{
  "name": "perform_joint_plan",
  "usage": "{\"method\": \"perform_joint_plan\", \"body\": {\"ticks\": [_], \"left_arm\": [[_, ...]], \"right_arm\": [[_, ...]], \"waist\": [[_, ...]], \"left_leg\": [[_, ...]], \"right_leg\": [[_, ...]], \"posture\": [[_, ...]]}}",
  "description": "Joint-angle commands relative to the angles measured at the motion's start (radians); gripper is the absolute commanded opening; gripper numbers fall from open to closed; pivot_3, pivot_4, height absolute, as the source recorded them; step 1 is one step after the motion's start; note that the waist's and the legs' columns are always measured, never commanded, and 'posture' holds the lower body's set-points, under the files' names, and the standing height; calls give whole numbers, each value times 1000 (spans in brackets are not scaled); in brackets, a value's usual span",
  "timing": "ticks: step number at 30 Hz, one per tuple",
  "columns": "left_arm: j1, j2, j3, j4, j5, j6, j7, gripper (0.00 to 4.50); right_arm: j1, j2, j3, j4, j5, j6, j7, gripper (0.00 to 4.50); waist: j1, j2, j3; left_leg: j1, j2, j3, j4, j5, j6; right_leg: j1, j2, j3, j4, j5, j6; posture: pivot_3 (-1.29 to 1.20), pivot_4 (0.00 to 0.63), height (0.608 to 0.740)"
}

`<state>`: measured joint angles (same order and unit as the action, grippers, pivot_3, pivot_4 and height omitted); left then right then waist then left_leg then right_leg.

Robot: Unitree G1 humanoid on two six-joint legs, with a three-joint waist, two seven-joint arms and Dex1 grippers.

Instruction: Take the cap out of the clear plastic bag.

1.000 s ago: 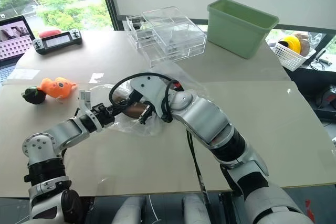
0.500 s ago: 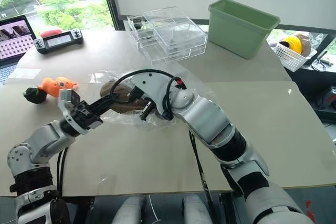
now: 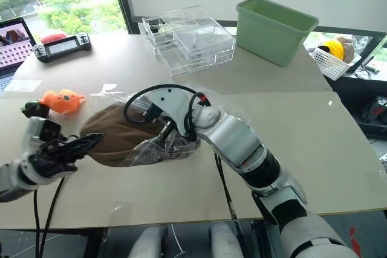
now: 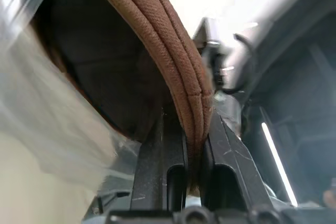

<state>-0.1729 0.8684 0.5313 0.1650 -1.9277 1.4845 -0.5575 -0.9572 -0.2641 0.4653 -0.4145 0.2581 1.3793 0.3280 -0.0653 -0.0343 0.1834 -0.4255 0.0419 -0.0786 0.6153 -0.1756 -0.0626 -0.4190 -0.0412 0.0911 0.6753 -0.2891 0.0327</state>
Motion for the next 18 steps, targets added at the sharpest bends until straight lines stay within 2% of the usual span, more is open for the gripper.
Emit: {"method": "perform_joint_plan", "body": {"ticks": [1, 7, 10, 13, 16, 18], "left_arm": [[-43, 50, 33, -11, -44, -16, -120, 42], [-197, 78, 26, 9, -44, -55, -151, 42], [-333, 46, 46, 44, -44, -105, -96, 42], [-404, 8, 74, 95, -44, -118, -35, 42], [-394, -23, 61, 51, -44, -108, 5, 42], [-312, -43, 46, 0, -44, -120, 54, 42]], "right_arm": [[-12, -14, -6, -3, -10, -23, 7, 0], [-11, -21, 3, 8, -10, -48, 25, 0], [-15, -23, 10, 15, -12, -61, 34, 0], [-15, -21, 13, 18, -12, -69, 38, 0], [-13, -21, 16, 20, -17, -72, 42, 0], [-14, -19, 17, 23, -19, -73, 45, 0]], "waist": [[0, 0, 0], [-1, 0, 0], [-1, -1, 1], [0, -1, 0], [-4, -1, 0], [-7, -1, 0]], "left_leg": [[-1, 0, 0, 0, 0, 0], [-1, 1, 0, -3, 0, 0], [-3, 1, 0, -3, 1, -1], [-3, 0, 0, -3, 1, -1], [-3, 0, 0, -3, 1, -1], [-4, 1, 0, -3, 1, -1]], "right_leg": [[-1, 0, 0, 0, 0, 0], [-3, 0, 0, 0, 0, -1], [-3, 0, 0, 0, 0, 0], [-3, 0, 0, 0, 0, 0], [-3, 0, 0, 0, 0, -1], [-5, 0, 0, 1, 1, -1]], "posture": [[0, 150, 735], [0, 150, 735], [0, 150, 735], [0, 150, 735], [0, 150, 735], [0, 150, 735]]}}
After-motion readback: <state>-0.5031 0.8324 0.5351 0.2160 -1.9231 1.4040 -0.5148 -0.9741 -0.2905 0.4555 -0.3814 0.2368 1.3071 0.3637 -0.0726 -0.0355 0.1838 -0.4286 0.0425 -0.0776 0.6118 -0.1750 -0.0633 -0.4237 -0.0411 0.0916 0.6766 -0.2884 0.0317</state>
